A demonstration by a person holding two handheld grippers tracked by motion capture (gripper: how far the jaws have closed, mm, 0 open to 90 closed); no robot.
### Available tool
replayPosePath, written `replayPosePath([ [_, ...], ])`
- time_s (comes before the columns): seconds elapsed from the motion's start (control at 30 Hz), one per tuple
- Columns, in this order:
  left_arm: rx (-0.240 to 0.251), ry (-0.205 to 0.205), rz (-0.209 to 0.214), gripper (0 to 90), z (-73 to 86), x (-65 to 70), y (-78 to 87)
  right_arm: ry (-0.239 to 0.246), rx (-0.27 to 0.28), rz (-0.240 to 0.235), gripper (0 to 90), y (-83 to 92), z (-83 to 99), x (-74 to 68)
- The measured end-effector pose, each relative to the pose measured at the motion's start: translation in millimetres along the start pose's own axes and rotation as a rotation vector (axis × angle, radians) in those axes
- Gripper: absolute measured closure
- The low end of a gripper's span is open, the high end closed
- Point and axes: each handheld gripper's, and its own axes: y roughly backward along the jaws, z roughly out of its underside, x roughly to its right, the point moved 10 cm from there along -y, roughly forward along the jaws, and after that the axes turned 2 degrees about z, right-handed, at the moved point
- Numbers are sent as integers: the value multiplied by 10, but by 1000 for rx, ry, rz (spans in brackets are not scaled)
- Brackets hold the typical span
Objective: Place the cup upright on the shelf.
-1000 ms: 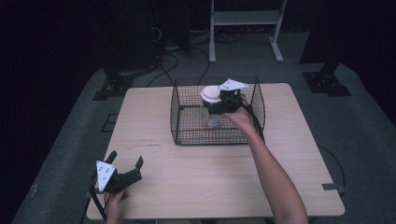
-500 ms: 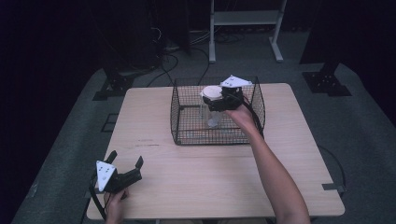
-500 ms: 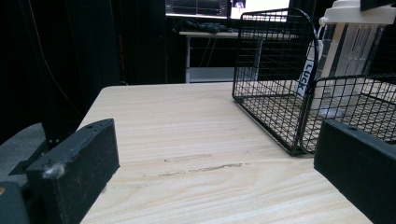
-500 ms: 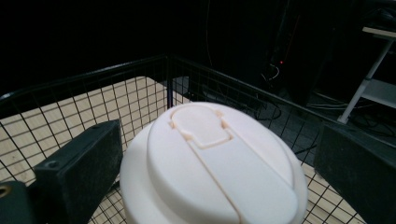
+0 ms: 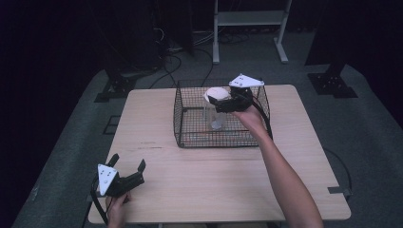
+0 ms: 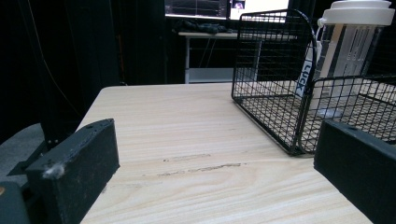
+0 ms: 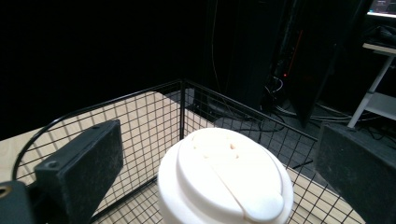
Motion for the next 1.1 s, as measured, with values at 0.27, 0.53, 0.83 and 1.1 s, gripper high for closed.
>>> replayPosePath([
  [0.27,-1,-3,4,0,-1,3,-4,7,-1,-12,10,88,-41,-54],
  [0.53,-2,-2,2,0,-1,1,-5,23,5,-12,10,212,-102,-87],
  [0.83,-2,-10,2,0,0,8,-6,25,20,-8,10,365,-143,-85],
  [1.1,-1,-10,2,0,0,10,-7,23,2,-4,11,468,-54,-55],
])
